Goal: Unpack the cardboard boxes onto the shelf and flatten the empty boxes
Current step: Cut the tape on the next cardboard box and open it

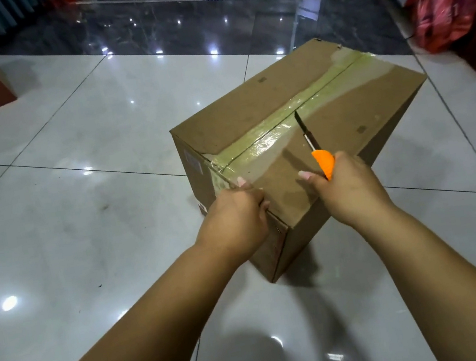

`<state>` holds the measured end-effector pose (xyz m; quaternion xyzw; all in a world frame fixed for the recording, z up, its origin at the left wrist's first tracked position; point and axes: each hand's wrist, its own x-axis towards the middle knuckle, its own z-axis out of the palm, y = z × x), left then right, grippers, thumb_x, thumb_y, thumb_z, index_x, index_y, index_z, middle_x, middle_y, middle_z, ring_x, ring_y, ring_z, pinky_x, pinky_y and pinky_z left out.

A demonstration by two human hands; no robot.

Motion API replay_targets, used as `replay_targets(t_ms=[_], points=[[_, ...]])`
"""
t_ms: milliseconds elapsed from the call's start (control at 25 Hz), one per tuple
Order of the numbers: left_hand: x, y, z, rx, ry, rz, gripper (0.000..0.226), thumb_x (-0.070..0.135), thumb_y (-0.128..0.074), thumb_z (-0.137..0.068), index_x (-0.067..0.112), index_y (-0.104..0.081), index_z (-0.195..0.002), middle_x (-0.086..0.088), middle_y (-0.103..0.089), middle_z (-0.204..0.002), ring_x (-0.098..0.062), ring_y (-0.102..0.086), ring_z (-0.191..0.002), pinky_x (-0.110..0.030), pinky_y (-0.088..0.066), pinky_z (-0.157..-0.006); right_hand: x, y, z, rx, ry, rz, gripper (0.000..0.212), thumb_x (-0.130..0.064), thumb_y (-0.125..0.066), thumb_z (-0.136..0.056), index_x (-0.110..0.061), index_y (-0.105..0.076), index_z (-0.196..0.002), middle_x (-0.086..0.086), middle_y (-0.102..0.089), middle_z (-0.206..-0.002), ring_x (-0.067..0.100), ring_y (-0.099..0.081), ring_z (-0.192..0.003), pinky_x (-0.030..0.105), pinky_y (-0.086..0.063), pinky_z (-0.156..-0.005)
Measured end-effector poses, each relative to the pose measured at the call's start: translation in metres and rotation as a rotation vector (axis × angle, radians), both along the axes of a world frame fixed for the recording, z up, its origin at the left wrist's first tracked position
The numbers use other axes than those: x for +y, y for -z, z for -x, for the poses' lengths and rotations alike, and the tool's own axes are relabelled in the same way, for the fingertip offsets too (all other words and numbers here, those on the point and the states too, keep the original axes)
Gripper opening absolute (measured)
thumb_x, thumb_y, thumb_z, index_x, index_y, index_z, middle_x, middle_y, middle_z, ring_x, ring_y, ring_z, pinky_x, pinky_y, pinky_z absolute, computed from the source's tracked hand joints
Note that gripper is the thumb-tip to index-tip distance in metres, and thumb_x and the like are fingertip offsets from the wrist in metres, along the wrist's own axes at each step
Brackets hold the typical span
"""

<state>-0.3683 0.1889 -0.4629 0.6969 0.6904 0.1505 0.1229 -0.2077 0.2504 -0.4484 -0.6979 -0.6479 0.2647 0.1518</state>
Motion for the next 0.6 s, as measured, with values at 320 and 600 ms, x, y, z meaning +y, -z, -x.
replay_targets(t_ms=[320, 600], points=[[0.022, -0.010, 0.034, -0.216, -0.111, -0.143, 0.024, 0.026, -0.056, -0.094, 0.019, -0.068, -0.114, 0.001, -0.068, -0.111, -0.017, -0.062, -0.098, -0.025, -0.046, -0.082, -0.014, -0.007, 0.018, -0.142, -0.028, 0.001, 0.055, -0.053, -0.056, -0.090, -0.007, -0.049, -0.120, 0.014, -0.047, -0.123, 0.033, -0.053, -0.106, 0.034, -0.038, -0.075], [0.055, 0.001, 0.086, -0.233, -0.159, -0.200, 0.027, 0.027, -0.066, -0.088, 0.013, -0.068, -0.111, -0.003, -0.061, -0.115, -0.023, -0.052, -0.110, -0.025, -0.039, -0.087, -0.016, 0.002, 0.050, -0.226, 0.007, 0.064, 0.062, -0.062, -0.055, -0.086, -0.009, -0.049, -0.119, 0.017, -0.036, -0.139, 0.043, -0.045, -0.121, 0.044, -0.042, -0.094]])
